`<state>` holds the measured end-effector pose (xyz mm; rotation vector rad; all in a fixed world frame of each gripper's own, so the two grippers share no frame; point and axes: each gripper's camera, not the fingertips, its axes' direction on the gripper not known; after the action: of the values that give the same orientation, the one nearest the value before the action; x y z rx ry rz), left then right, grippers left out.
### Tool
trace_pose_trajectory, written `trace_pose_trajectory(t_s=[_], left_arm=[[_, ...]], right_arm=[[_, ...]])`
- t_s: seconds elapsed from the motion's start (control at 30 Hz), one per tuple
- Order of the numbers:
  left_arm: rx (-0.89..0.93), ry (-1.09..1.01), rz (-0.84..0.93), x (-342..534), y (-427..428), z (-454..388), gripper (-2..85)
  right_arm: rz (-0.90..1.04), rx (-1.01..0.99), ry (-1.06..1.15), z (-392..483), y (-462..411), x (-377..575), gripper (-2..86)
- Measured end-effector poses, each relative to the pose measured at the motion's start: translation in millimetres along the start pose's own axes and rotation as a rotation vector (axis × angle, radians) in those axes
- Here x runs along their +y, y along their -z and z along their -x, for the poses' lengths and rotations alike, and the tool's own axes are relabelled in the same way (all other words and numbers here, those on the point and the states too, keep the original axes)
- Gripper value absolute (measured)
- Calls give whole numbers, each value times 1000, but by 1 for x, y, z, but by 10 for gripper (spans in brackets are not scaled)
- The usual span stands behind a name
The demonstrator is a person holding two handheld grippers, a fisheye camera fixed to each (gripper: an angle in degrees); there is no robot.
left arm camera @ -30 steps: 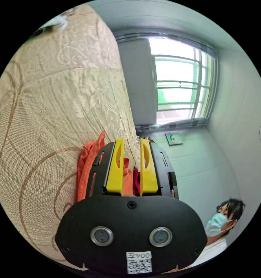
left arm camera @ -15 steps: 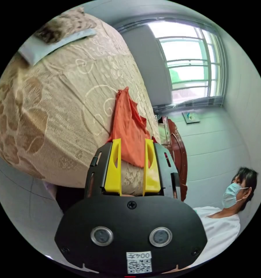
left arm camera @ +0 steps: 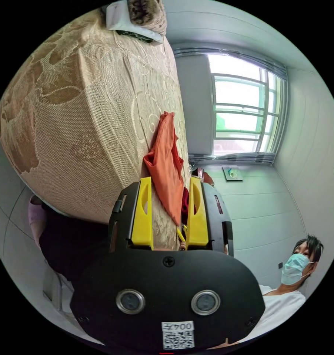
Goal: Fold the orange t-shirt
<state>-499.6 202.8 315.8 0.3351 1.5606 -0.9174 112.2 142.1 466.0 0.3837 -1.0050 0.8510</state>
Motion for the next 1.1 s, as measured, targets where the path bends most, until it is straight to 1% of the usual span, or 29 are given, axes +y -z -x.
trace_pose_trajectory(t_s=[0.07, 0.2, 0.33, 0.43, 0.47, 0.5, 0.57, 0.63, 0.7, 0.87, 0.97, 1.03, 1.1], left_arm=[[2, 12, -18, 0, 2, 7, 131], [-31, 8, 16, -7, -12, 20, 126], [-35, 9, -10, -12, -26, 31, 108], [-65, -11, -3, -16, -37, 32, 84], [-73, -16, -4, -16, -39, 32, 77], [-85, -22, -5, -16, -41, 33, 58], [-108, -46, -7, -15, -42, 32, 40], [-186, -78, 27, -12, -44, 29, 29], [-216, -95, 59, -9, -45, 30, 25], [-278, -139, 142, 6, -38, 30, 20], [-320, -168, 211, 26, -26, 38, 19], [-355, -158, 259, 40, -21, 59, 18], [-313, -115, 278, 46, -18, 82, 17]], right_arm=[[-8, 4, 11, 5, 0, 4, 121], [7, -22, 21, 17, -1, 9, 121], [15, -29, 12, 30, -5, 11, 115], [34, -27, 6, 42, -11, 6, 85], [48, -14, 7, 48, -13, 3, 62], [51, 18, 4, 55, -14, 0, 33], [51, 70, 39, 72, -14, 0, 10], [41, 162, 126, 99, -11, 5, 2], [61, 284, 240, 136, -7, 14, -3], [126, 387, 326, 185, 18, 44, -6], [151, 440, 331, 192, 37, 70, -4], [181, 465, 339, 191, 37, 83, -1], [224, 471, 326, 192, 31, 89, 10]])
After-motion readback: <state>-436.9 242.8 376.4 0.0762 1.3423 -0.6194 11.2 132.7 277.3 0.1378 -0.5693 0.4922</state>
